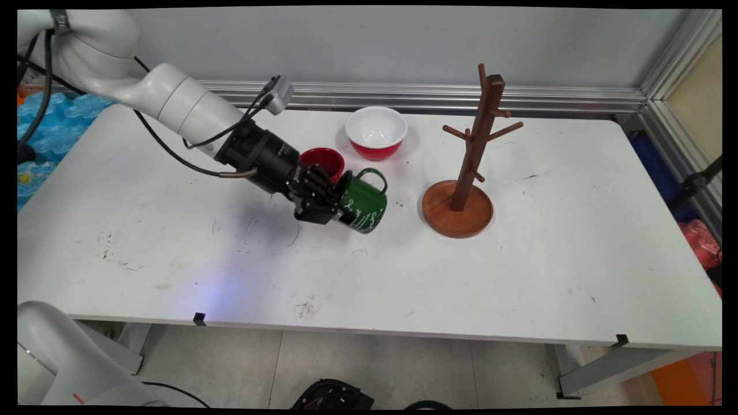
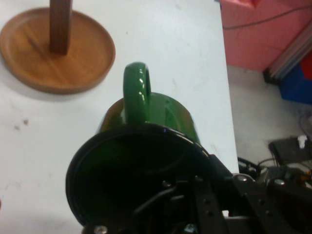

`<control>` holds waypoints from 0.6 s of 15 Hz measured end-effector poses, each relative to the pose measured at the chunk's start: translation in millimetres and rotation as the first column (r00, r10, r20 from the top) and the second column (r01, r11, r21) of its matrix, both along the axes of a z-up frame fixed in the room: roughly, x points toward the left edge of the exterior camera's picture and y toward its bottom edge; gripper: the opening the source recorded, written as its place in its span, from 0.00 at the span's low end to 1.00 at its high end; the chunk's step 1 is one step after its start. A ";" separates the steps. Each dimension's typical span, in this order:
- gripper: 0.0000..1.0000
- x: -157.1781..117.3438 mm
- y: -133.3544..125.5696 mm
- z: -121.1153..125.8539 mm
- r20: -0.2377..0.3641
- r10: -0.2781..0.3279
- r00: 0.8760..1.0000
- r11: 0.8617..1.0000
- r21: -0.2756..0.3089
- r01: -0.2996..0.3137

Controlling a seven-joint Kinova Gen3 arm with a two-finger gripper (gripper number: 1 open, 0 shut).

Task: Place the picked object on the table

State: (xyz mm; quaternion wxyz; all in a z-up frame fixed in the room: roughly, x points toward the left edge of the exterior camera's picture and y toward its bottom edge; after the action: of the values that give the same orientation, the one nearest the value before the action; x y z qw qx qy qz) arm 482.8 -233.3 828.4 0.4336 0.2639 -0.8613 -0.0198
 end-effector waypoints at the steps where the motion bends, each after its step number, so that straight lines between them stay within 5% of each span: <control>1: 0.00 1.0 0.9 -1.0 0.010 -0.004 1.000 1.000 0.003 0.004; 9: 0.00 9.0 4.9 -7.7 0.085 -0.018 0.996 0.999 0.028 0.016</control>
State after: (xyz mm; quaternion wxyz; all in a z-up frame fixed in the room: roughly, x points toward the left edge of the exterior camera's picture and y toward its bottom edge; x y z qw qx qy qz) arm 491.8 -228.5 820.8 0.3925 0.2632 -0.8809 -0.0242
